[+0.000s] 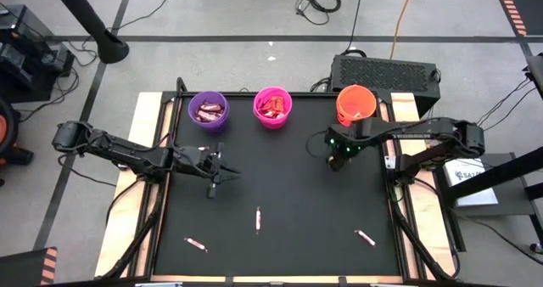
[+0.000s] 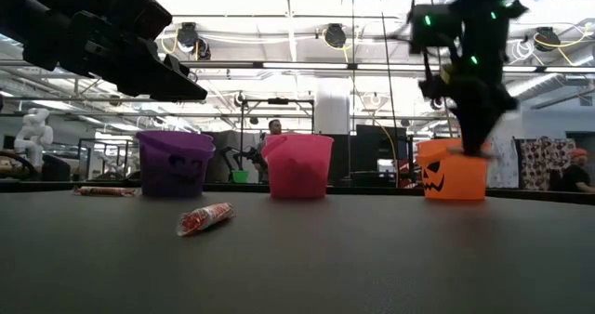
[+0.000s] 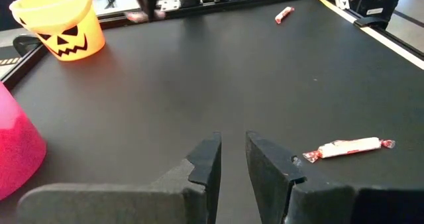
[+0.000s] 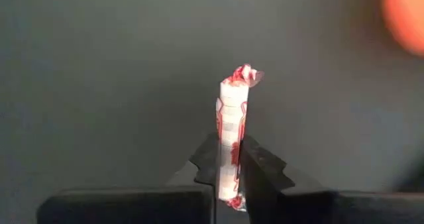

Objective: Sort candy by brand, put in halloween buckets
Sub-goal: Put the white candy into the orange bucket

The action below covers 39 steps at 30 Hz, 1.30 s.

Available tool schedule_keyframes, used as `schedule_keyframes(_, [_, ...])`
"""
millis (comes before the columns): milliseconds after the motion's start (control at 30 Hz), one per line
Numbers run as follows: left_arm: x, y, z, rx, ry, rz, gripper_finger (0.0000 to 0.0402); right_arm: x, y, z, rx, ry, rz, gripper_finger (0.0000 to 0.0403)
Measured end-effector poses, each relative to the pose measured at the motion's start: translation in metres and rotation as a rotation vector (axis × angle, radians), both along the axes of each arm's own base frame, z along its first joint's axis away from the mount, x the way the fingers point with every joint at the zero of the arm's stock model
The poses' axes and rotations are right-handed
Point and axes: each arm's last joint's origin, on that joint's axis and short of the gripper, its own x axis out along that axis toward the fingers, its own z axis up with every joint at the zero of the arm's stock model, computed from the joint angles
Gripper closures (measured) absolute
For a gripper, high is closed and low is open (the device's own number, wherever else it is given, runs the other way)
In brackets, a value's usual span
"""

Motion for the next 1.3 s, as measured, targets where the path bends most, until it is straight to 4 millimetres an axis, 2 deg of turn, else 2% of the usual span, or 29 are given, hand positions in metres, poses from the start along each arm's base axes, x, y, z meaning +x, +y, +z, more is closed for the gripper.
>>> schedule_keyframes(133, [0.0, 0.0, 0.0, 0.0, 0.0, 0.0, 0.0323, 0.011, -0.012, 0.04, -0.166, -0.037, -0.028, 0.037])
schedule_keyframes(267, [0.0, 0.0, 0.0, 0.0, 0.001, 0.0, 0.0323, 0.013, -0.027, 0.078, -0.347, -0.055, -0.107, 0.0377])
schedule_keyframes(433, [0.0, 0.0, 0.0, 0.0, 0.001, 0.0, 0.0323, 0.006, -0.051, 0.102, -0.518, -0.054, -0.246, 0.0376])
schedule_keyframes(533, [0.0, 0.0, 0.0, 0.0, 0.001, 0.0, 0.0323, -0.001, -0.065, 0.101, -0.527, -0.02, -0.282, 0.0376])
schedule_keyframes(667, [0.0, 0.0, 0.0, 0.0, 0.001, 0.0, 0.0323, -0.014, -0.082, 0.091, -0.517, 0.033, -0.357, 0.0376])
schedule_keyframes(833, [0.0, 0.0, 0.0, 0.016, 0.001, -0.006, 0.0323, -0.024, -0.097, 0.087, -0.495, 0.041, -0.415, 0.0376])
schedule_keyframes(1000, [0.0, 0.0, -0.001, 0.049, 0.004, -0.018, 0.0323, -0.021, -0.101, 0.089, -0.515, -0.013, -0.429, 0.036])
schedule_keyframes(1300, [0.0, 0.0, -0.001, 0.05, 0.004, -0.018, 0.0323, -0.018, -0.105, 0.086, -0.517, -0.01, -0.44, 0.0296])
